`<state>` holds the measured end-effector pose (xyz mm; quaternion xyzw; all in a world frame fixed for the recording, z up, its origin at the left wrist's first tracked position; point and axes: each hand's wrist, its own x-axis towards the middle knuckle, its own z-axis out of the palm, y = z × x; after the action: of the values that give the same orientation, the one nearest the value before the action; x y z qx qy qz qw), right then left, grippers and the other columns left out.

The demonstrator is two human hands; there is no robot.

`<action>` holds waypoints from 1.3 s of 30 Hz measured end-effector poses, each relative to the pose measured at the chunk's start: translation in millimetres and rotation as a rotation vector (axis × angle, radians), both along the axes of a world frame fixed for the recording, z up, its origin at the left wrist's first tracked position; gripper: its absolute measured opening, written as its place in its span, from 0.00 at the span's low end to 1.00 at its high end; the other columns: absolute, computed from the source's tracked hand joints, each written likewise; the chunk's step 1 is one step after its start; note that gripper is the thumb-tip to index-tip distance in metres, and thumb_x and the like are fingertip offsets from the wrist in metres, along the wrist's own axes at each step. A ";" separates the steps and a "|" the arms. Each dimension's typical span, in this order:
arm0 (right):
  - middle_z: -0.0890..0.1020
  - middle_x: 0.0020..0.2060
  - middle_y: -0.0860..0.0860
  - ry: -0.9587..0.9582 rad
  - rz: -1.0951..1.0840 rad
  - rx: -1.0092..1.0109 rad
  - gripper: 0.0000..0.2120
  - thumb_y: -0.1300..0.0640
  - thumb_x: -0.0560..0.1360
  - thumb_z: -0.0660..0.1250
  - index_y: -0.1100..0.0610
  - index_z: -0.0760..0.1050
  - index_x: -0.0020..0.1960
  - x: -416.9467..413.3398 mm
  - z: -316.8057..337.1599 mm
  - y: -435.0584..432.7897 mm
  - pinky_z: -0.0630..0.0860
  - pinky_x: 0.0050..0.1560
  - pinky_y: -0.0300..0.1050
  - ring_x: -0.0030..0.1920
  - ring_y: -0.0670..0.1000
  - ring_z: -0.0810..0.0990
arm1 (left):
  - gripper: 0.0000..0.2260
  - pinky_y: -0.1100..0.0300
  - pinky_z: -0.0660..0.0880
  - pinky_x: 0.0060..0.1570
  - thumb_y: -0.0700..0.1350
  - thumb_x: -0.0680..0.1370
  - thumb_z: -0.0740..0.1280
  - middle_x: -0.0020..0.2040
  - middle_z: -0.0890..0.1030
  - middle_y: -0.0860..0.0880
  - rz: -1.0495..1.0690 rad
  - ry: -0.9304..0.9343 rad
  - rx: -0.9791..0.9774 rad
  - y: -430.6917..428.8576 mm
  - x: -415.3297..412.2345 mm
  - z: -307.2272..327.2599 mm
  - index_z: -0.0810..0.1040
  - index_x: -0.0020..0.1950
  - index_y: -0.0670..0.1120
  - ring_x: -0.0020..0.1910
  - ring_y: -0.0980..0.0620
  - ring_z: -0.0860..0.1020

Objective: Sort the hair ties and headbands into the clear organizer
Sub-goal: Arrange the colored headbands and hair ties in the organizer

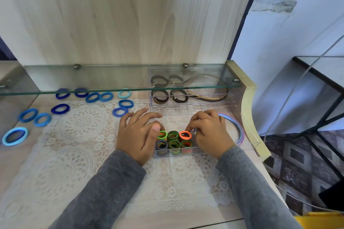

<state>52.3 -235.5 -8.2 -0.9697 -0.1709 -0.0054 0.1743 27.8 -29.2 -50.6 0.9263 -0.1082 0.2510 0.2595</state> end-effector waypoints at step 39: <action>0.76 0.50 0.52 -0.353 0.139 0.399 0.21 0.54 0.71 0.50 0.57 0.77 0.55 -21.5 4.3 155.0 0.75 0.53 0.50 0.51 0.53 0.74 | 0.19 0.47 0.69 0.59 0.52 0.71 0.58 0.62 0.78 0.46 0.643 0.063 0.138 96.7 -30.2 -3.3 0.78 0.58 0.49 0.61 0.44 0.75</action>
<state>30.8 -80.5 -3.9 -0.8864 -0.2601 -0.1958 0.3292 -2.4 67.5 -53.8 0.9357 0.1812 0.2835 0.1067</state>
